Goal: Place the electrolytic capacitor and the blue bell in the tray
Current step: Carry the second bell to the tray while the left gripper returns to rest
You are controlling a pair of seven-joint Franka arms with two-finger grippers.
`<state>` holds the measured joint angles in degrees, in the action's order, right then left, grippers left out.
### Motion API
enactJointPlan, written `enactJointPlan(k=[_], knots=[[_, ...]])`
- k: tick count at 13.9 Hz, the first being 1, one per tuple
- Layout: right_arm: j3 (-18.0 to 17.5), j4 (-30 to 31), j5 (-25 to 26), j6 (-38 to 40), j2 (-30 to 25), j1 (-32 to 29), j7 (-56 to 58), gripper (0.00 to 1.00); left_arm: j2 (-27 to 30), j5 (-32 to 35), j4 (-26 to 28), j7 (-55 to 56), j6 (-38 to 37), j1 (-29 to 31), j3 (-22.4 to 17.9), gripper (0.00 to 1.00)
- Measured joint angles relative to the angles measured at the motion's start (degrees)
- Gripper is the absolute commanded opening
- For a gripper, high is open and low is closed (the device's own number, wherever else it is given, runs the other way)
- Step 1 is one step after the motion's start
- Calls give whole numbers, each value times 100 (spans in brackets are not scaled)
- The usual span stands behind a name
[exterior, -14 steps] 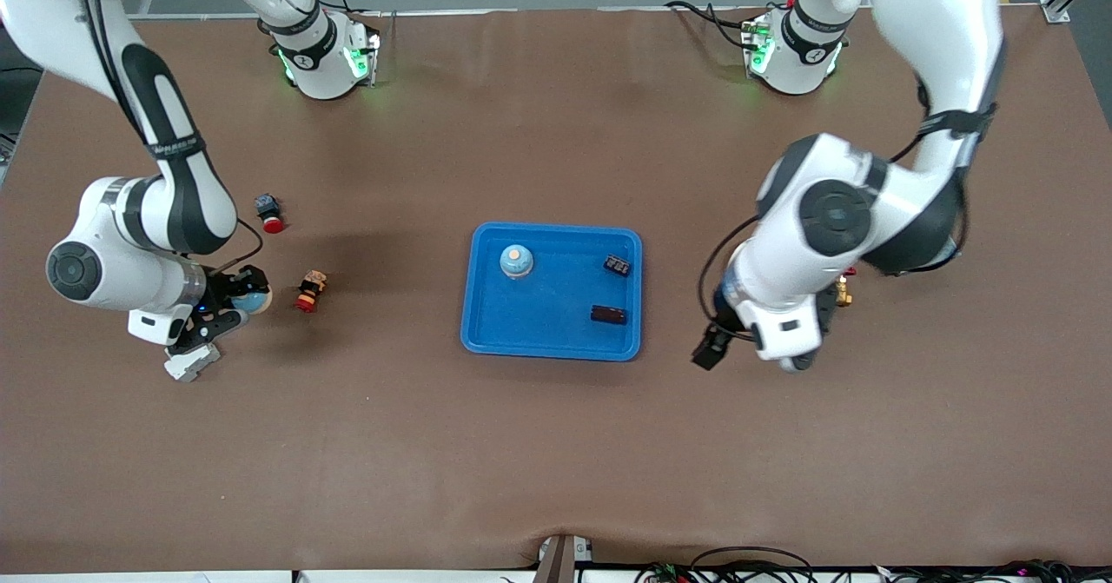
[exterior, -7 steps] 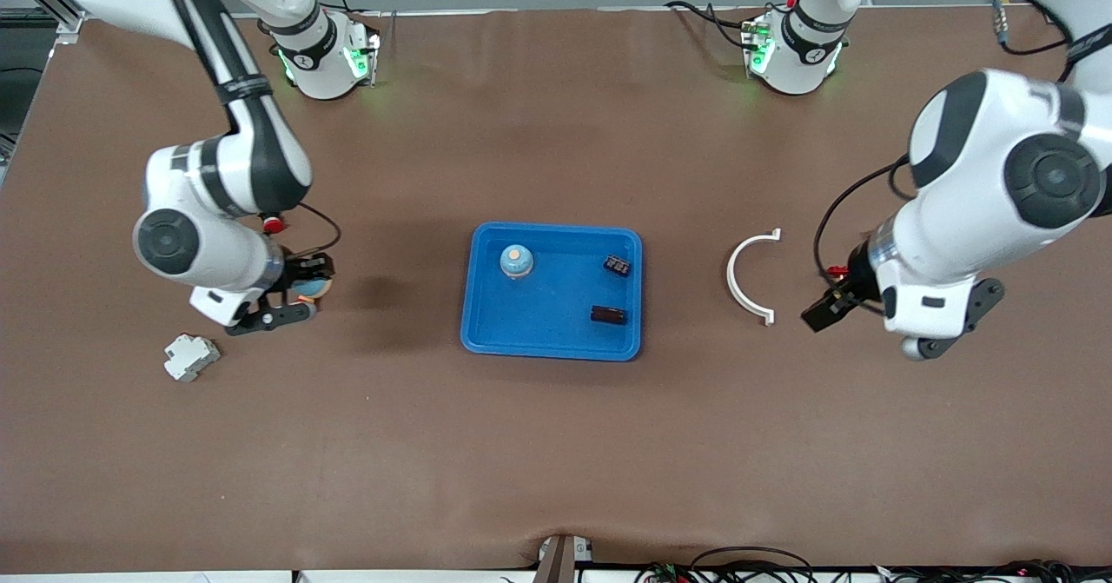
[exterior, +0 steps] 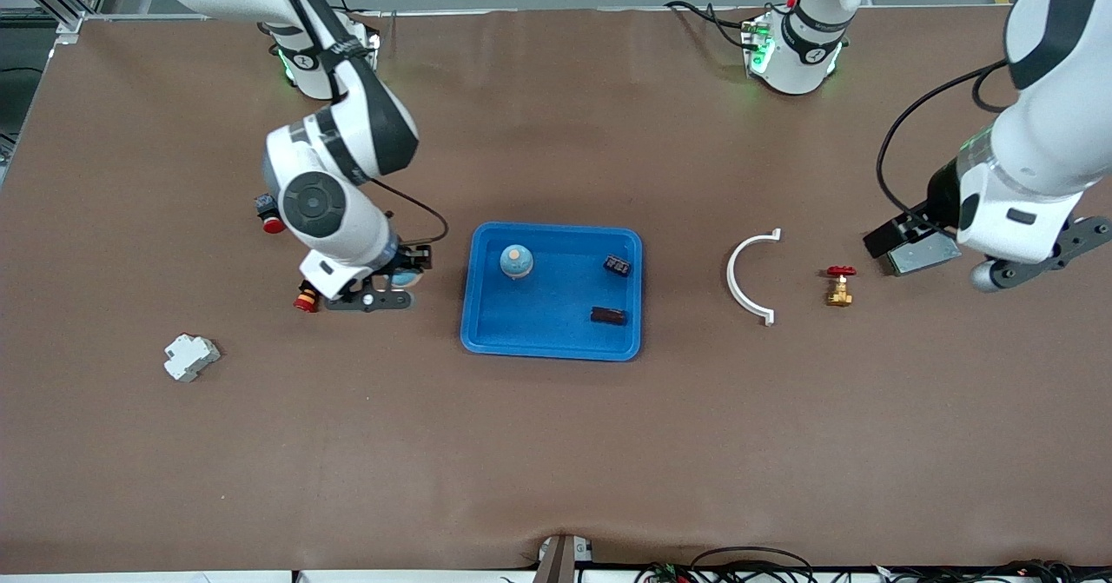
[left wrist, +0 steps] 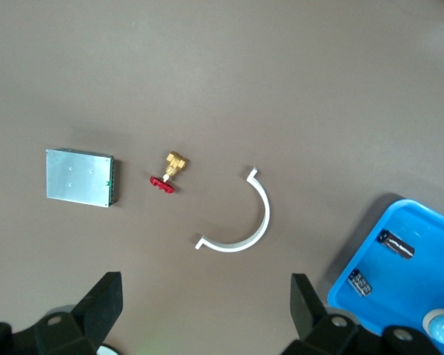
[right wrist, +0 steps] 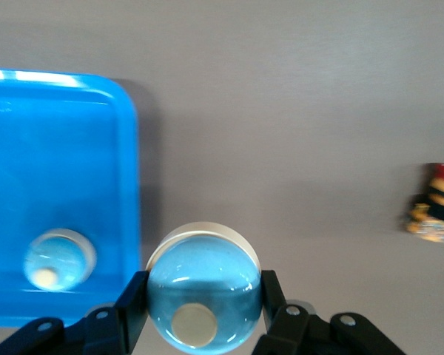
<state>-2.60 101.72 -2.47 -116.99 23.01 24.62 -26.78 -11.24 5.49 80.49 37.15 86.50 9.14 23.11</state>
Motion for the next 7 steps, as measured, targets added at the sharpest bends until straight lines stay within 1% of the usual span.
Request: enactJointPlan(k=[2, 4, 7], knots=[[3, -309, -68, -218, 376, 230, -419, 12, 60, -16, 12, -170, -19, 7, -17, 100], [3, -553, -75, -523, 739, 427, -786, 12, 141, -16, 23, -606, -51, -41, -180, 100], [6, -866, -76, -779, 1214, 636, -1141, 12, 364, -26, 83, -1340, -248, -375, -844, 100]])
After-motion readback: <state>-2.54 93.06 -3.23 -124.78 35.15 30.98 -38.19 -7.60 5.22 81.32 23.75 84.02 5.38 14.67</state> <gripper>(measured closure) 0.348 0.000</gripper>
